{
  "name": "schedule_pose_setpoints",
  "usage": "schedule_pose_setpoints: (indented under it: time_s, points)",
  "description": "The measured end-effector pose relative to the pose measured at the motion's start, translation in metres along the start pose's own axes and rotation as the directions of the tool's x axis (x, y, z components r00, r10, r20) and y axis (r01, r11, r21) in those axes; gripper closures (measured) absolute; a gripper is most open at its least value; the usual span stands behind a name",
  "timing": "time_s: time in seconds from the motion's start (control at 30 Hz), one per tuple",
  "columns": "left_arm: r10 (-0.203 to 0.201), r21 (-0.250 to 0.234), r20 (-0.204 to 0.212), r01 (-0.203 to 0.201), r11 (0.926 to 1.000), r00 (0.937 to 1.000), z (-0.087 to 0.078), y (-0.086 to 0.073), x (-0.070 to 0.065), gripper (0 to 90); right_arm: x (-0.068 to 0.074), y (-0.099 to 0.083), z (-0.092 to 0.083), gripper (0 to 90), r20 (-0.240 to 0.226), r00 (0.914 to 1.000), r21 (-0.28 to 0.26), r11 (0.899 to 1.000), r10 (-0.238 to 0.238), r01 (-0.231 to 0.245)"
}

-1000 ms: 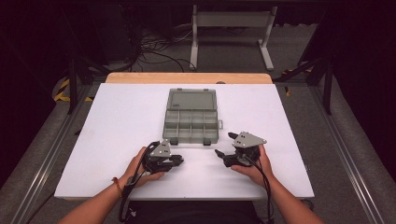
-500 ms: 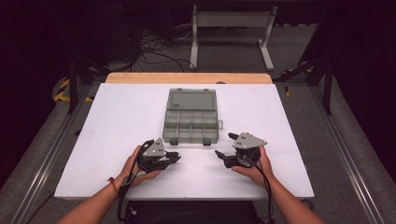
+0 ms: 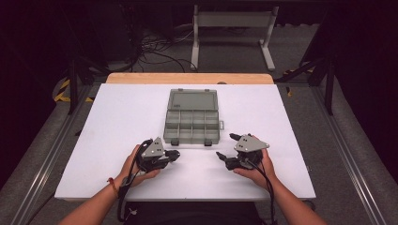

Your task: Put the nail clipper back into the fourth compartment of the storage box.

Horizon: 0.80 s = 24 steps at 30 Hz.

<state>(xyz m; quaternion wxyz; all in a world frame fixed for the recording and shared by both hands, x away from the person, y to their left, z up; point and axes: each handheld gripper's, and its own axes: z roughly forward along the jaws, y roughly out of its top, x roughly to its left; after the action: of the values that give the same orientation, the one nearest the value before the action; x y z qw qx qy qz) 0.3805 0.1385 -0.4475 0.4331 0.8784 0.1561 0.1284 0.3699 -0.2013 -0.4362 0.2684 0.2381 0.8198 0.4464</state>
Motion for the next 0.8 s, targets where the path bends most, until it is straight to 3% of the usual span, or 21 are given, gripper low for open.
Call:
schedule_pose_setpoints:
  time_s: [0.8]
  points:
    - [-0.005,-0.053,-0.039,0.003,0.9986,0.9992,-0.0067,0.0034,0.005,80.7,-0.0003,0.0009,-0.0021,19.2,0.01,1.0,-0.008,1.0,-0.001,0.001]
